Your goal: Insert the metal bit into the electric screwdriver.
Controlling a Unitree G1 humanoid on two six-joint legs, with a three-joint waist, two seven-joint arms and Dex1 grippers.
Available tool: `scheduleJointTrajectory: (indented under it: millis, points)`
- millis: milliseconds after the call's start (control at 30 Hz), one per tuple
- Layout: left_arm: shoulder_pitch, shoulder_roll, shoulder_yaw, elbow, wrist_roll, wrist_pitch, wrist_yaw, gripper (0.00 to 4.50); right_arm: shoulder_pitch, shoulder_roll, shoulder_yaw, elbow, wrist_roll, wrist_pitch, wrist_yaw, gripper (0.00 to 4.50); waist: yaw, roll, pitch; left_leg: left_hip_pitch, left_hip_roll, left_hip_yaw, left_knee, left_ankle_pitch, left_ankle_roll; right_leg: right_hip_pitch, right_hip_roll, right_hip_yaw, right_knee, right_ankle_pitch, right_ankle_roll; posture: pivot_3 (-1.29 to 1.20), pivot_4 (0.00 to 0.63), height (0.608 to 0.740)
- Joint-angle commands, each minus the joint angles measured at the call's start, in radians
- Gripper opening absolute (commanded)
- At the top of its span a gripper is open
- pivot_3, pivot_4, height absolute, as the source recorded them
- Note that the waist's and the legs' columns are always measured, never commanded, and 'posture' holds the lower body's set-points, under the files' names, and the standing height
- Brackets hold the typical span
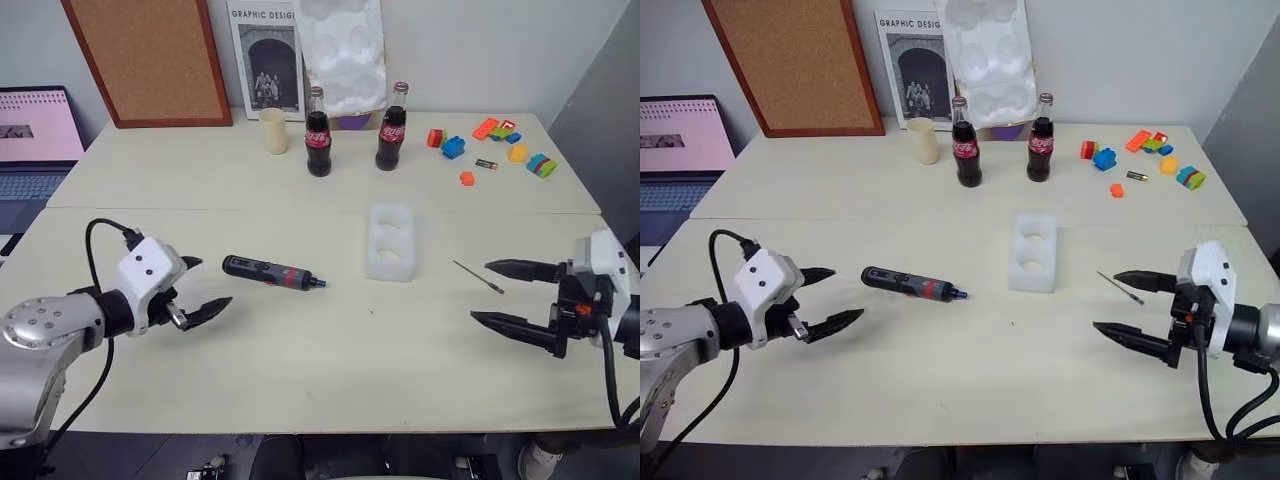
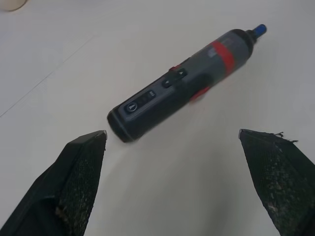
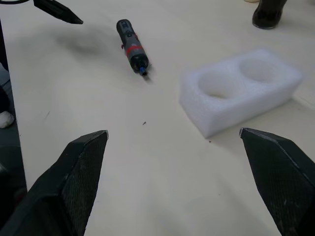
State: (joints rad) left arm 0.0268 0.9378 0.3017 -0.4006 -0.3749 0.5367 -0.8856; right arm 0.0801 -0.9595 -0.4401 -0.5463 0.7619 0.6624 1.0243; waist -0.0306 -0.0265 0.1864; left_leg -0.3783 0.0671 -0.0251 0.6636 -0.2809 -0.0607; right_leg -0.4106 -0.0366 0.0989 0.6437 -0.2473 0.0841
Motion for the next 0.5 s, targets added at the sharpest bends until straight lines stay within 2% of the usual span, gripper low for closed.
scheduleJointTrajectory:
  millis: [33, 167, 367, 500]
  points:
    - [-0.036, 0.006, -0.013, -0.010, -0.015, -0.035, -0.029, 4.47, -0.014, 0.002, 0.006, -0.006, -0.019, -0.035, -0.004, 4.50, 0.000, 0.000, 0.000, 0.000, 0.000, 0.000, 0.000, 0.000, 0.000, 0.000, 0.000, 0.000, 0.000, 0.000, 0.000, 0.00, 0.150, 0.740]
    - [-0.084, -0.005, -0.040, 0.003, -0.009, -0.062, -0.033, 4.47, -0.032, 0.005, 0.022, -0.015, -0.019, -0.036, -0.019, 4.50, 0.000, 0.000, 0.000, -0.001, 0.000, 0.000, 0.000, 0.000, 0.000, 0.000, 0.000, 0.000, 0.000, 0.000, 0.000, 0.00, 0.150, 0.740]
    - [-0.125, -0.048, -0.012, -0.029, -0.106, -0.067, -0.056, 4.47, -0.059, 0.005, 0.063, -0.001, -0.046, -0.064, -0.012, 4.50, 0.000, 0.000, 0.000, -0.001, 0.000, 0.000, 0.000, 0.000, 0.000, 0.000, 0.000, 0.000, 0.000, 0.001, -0.001, 0.00, 0.150, 0.740]
    - [-0.152, -0.067, -0.031, -0.028, -0.114, -0.087, -0.057, 4.47, -0.075, 0.005, 0.056, 0.012, -0.041, -0.068, -0.014, 4.50, 0.000, 0.000, 0.000, -0.001, 0.000, -0.001, 0.000, 0.000, 0.000, 0.000, 0.000, 0.000, 0.001, 0.001, -0.001, 0.00, 0.150, 0.740]
